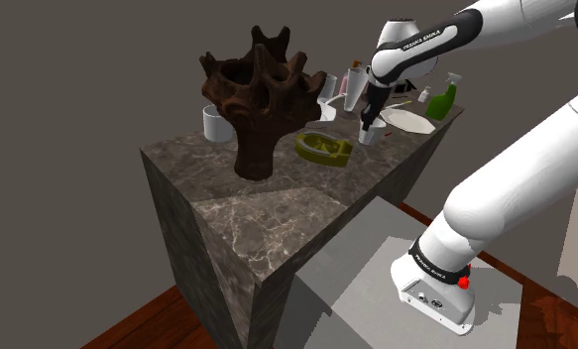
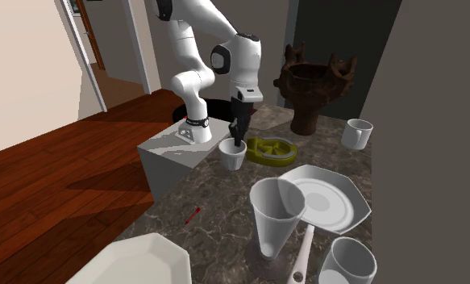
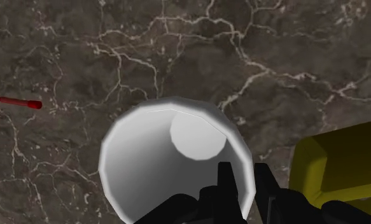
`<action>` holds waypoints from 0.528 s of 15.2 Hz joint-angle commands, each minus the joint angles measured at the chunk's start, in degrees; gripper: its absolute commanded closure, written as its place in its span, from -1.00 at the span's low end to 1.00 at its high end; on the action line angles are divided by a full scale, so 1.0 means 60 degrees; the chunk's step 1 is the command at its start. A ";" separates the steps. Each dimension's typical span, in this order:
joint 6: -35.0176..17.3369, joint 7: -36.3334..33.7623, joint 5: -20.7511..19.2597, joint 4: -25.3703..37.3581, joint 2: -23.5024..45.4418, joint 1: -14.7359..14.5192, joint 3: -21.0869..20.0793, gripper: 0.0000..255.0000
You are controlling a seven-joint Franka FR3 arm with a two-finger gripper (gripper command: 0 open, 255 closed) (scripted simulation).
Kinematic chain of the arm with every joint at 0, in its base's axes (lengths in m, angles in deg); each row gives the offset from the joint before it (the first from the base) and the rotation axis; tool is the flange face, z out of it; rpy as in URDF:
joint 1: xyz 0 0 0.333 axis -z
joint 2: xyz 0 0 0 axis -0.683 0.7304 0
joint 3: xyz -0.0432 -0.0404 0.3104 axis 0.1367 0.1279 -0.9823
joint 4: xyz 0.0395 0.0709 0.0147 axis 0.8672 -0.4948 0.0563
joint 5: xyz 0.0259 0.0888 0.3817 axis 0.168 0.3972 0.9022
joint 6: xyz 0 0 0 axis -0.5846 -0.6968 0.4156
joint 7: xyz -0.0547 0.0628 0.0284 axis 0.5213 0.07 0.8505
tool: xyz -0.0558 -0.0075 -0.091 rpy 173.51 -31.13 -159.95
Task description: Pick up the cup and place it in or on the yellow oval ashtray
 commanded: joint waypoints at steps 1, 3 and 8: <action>0.0294 0.0022 0.0003 0.0153 -0.0143 -0.0002 -0.0030 1.00; 0.0572 0.0039 0.0009 0.0307 -0.0270 -0.0007 -0.0061 1.00; 0.1256 0.0089 0.0034 0.0723 -0.0544 -0.0021 -0.0141 1.00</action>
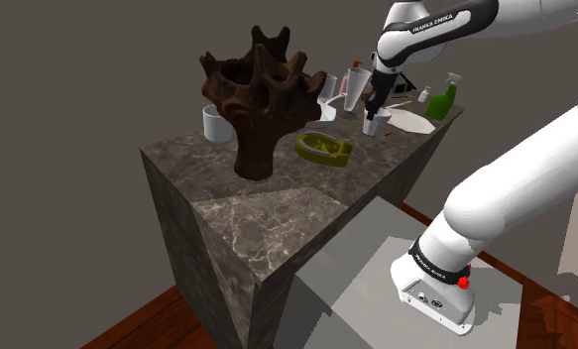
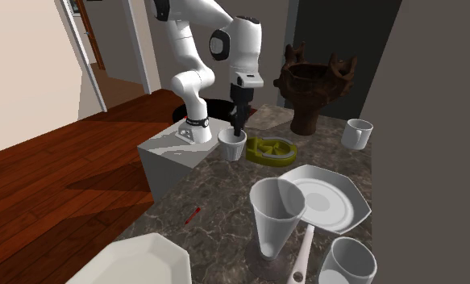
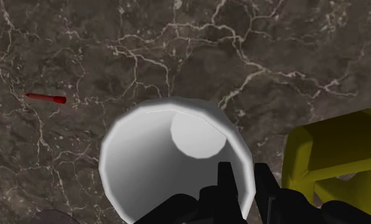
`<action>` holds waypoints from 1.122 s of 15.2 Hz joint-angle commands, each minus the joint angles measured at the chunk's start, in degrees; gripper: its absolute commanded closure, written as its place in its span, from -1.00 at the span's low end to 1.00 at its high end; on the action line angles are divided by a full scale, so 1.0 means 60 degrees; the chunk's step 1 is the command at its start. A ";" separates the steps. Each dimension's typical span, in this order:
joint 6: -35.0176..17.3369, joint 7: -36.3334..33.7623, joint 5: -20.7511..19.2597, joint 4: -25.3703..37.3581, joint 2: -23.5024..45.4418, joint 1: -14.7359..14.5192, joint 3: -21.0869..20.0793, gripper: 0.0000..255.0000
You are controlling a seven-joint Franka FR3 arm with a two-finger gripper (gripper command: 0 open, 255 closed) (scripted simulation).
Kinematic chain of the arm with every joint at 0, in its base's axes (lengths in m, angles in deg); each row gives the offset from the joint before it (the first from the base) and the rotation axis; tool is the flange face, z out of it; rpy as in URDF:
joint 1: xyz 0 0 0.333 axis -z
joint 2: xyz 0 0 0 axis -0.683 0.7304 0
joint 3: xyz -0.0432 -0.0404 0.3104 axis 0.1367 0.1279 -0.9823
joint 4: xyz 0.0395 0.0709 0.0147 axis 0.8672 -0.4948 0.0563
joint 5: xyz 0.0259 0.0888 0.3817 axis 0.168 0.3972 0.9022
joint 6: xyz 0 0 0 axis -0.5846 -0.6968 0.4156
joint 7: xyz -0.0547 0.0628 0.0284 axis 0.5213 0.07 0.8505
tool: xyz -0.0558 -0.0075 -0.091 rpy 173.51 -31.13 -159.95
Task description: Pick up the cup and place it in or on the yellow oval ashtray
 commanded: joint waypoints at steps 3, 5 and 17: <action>0.0539 0.0038 0.0040 0.0384 -0.0154 -0.0024 -0.0068 1.00; 0.0805 0.0062 0.0056 0.0575 -0.0231 -0.0032 -0.0098 1.00; 0.2006 -0.1600 0.0515 0.1505 -0.0186 -0.0816 -0.1426 1.00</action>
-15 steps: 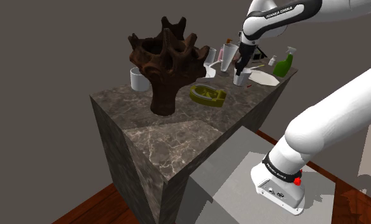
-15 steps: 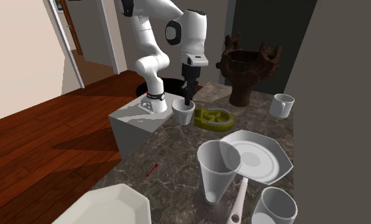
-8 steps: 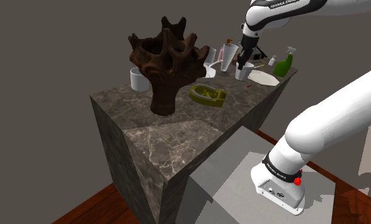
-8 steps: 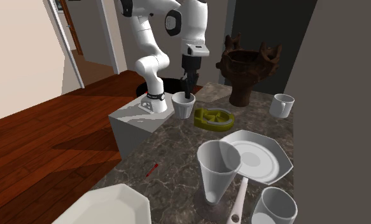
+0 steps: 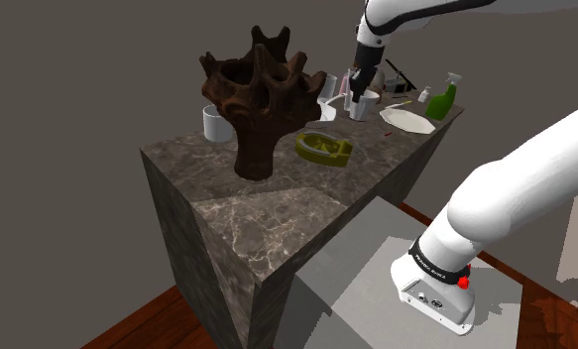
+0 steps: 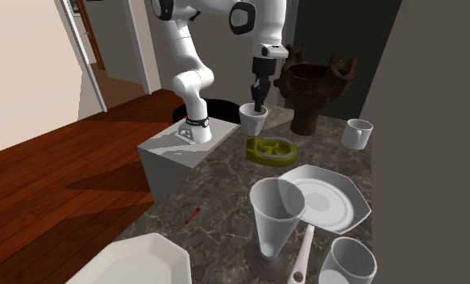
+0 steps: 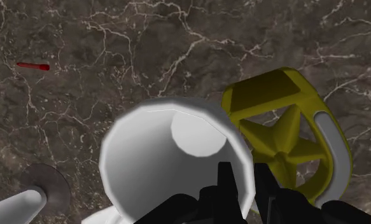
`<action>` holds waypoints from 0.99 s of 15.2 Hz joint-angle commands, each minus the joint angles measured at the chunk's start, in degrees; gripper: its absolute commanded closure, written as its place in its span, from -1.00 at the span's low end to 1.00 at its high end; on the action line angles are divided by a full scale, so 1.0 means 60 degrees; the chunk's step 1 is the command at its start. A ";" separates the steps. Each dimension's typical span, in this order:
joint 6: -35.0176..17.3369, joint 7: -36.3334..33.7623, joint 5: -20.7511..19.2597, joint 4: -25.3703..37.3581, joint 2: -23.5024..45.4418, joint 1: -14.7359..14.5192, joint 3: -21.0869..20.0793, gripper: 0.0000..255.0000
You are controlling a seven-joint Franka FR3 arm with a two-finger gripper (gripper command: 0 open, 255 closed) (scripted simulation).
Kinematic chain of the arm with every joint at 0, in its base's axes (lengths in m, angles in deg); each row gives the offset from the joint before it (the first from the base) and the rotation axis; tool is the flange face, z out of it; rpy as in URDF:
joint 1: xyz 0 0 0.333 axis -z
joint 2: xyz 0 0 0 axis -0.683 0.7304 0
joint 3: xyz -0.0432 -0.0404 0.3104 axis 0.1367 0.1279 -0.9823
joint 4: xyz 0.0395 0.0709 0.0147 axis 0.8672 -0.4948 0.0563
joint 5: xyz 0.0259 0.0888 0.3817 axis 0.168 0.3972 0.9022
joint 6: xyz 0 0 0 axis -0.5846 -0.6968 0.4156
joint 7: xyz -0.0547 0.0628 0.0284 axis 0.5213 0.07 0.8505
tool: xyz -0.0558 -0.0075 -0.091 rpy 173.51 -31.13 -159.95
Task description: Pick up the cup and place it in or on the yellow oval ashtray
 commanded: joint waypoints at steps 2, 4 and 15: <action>0.0262 -0.0612 0.0193 0.0427 0.0277 -0.0296 -0.0444 1.00; 0.0460 -0.1008 0.0306 0.0736 0.0454 -0.0487 -0.0731 1.00; -0.0222 -0.1778 0.0421 0.0452 0.0964 -0.0783 -0.1147 1.00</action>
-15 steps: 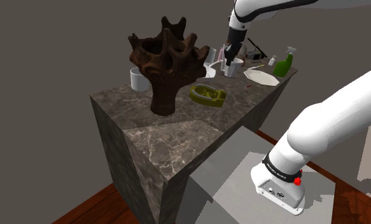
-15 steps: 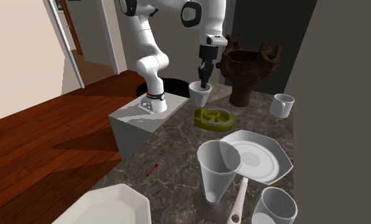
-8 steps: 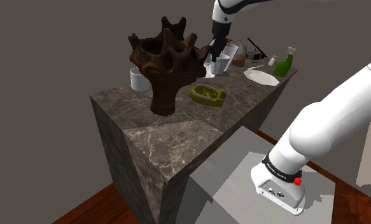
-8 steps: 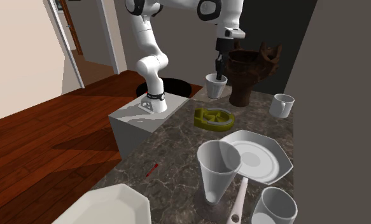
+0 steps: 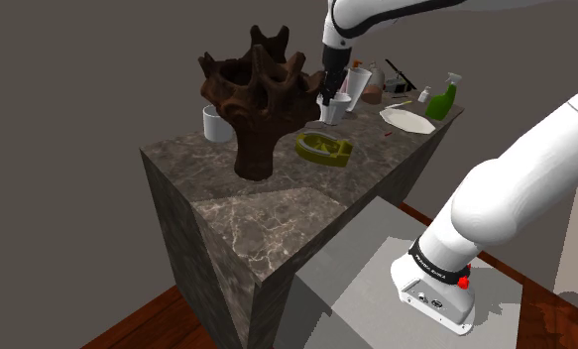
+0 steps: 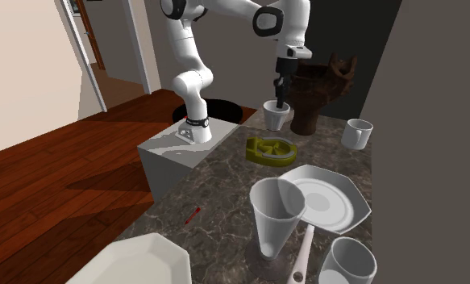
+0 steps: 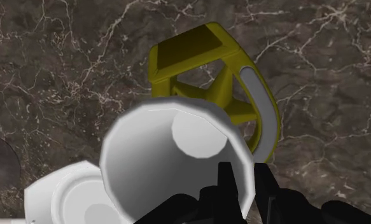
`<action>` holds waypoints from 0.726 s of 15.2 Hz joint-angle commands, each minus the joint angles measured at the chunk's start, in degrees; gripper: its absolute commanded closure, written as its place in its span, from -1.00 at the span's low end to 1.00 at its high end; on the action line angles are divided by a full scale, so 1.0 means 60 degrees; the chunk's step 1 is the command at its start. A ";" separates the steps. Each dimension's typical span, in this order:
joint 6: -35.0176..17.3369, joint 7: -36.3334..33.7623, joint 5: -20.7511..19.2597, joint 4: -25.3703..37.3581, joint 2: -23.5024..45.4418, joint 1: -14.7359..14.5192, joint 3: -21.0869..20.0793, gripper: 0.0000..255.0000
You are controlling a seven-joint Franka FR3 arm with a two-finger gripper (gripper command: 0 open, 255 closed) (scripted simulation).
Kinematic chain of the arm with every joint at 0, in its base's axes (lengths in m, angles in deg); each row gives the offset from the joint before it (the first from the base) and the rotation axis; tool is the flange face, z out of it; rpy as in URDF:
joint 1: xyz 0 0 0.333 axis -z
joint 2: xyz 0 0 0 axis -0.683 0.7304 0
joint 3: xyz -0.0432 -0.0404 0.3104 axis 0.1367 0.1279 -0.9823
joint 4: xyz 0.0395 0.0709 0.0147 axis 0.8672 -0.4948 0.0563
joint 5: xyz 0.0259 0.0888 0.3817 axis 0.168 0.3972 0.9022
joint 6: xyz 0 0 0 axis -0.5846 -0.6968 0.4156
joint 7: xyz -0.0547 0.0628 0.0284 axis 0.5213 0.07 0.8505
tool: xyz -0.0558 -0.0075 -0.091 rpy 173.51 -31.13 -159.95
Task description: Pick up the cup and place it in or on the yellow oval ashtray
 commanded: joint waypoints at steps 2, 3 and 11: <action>-0.0377 -0.0035 -0.0018 -0.0337 0.0081 -0.0007 0.0004 1.00; -0.0505 -0.0051 -0.0026 -0.0436 0.0112 -0.0006 0.0009 1.00; -0.1542 -0.0185 -0.0095 -0.1157 0.0433 -0.0003 0.0063 1.00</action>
